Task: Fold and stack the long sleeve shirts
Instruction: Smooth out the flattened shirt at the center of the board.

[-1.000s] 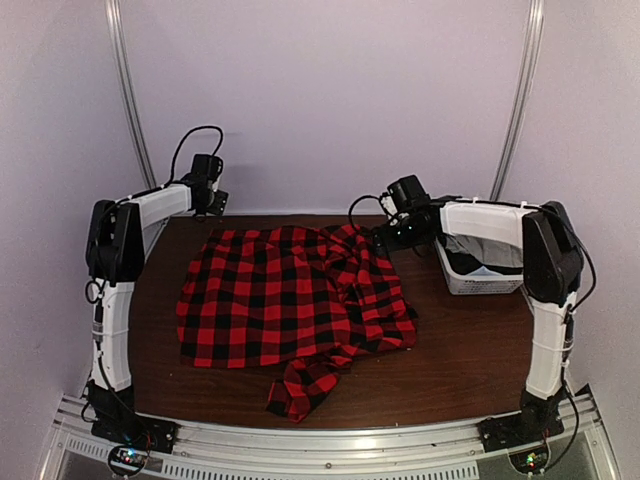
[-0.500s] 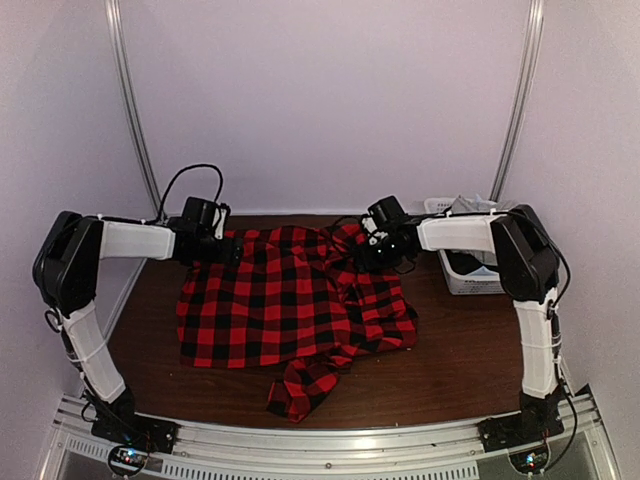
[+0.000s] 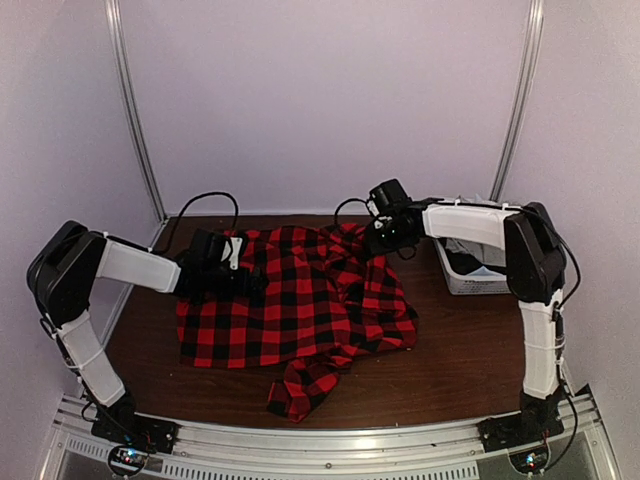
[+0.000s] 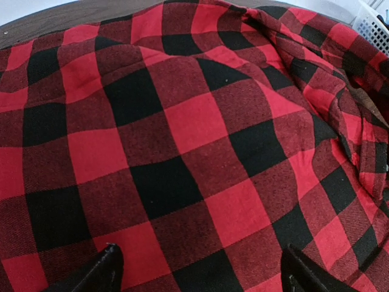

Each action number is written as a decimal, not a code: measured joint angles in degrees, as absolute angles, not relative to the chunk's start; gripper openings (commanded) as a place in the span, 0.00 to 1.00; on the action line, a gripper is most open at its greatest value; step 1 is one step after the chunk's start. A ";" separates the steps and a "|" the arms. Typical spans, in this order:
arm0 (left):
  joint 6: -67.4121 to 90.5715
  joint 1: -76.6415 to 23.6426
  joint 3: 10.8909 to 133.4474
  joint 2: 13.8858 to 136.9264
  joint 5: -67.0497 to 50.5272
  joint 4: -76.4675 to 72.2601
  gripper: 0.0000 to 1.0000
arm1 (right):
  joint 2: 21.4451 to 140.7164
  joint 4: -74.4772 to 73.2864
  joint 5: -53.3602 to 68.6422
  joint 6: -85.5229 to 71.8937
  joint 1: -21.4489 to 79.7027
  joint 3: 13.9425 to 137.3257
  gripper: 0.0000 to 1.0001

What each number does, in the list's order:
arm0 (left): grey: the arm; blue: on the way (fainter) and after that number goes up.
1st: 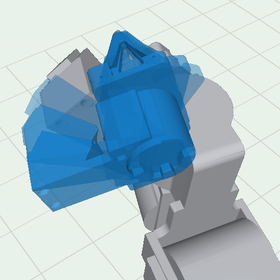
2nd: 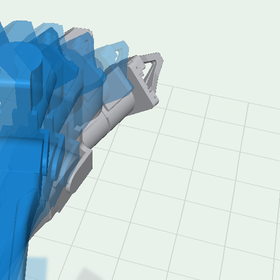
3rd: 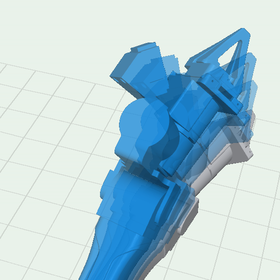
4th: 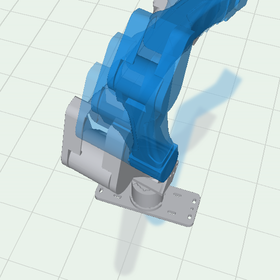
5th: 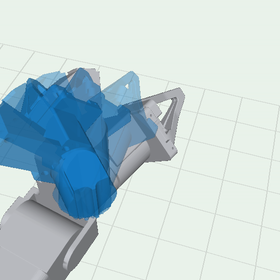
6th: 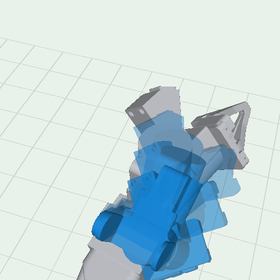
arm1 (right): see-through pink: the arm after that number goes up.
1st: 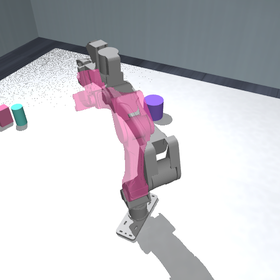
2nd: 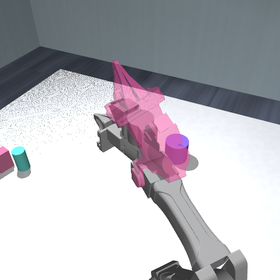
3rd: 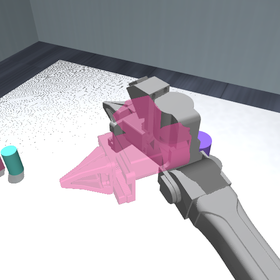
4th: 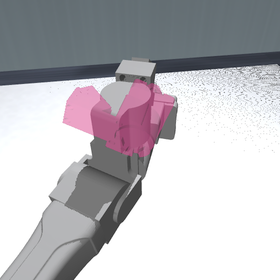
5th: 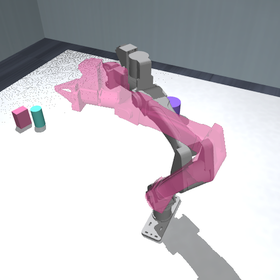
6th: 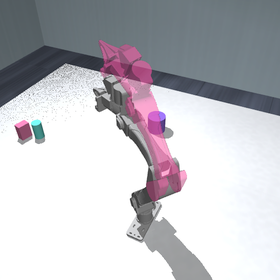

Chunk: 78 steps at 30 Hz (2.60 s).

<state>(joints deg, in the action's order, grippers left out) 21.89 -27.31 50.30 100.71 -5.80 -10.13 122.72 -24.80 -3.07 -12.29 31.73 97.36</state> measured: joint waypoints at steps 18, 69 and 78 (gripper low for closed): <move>20.18 -30.13 48.77 102.06 -6.22 -10.70 0.91 | 110.19 -31.73 -12.84 -7.18 18.39 107.87 0.00; 18.13 -30.85 48.21 93.23 2.17 -4.14 0.93 | 97.47 -23.53 -3.27 -17.39 44.34 69.21 0.85; 19.20 -30.85 46.70 93.17 2.07 -3.38 0.93 | 107.70 -23.88 -5.43 -17.63 46.59 71.79 0.72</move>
<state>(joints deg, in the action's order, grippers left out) 19.20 -30.85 46.70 93.17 2.07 -3.38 107.70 -23.88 -5.43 -17.63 46.59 71.79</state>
